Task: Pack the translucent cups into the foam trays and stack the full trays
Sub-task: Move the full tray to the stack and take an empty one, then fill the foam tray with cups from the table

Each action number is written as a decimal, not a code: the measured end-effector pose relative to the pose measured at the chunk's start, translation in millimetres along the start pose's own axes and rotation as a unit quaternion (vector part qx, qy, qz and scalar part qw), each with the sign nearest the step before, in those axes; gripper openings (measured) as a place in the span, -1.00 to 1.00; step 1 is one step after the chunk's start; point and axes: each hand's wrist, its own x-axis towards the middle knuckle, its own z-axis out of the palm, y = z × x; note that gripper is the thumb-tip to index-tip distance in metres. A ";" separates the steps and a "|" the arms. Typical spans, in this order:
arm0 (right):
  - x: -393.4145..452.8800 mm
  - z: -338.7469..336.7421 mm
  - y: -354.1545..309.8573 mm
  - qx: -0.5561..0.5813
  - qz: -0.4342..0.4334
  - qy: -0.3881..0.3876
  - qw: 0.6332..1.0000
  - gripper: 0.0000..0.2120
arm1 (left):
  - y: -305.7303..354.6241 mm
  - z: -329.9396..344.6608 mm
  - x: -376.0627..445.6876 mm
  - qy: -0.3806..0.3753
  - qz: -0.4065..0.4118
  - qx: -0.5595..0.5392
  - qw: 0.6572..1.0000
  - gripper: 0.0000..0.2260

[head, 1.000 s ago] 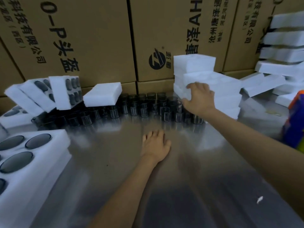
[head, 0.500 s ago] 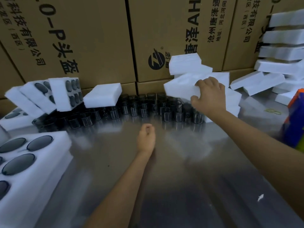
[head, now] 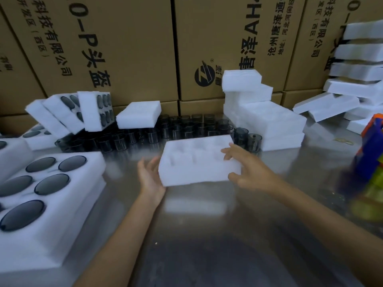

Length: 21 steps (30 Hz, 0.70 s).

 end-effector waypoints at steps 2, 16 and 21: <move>-7.7 10.7 -3.2 0.002 -0.005 -0.021 1.000 -0.69 | 14.9 -17.0 -6.2 -0.007 0.009 0.045 0.999 -0.58; 11.3 23.1 -34.6 0.208 0.105 0.104 0.967 -0.80 | 31.8 -33.2 -22.4 -0.025 0.116 0.354 0.928 -0.71; 75.7 22.9 -9.7 0.013 0.148 0.192 0.970 -0.88 | 37.3 -30.9 -18.4 -0.050 0.089 0.352 0.930 -0.75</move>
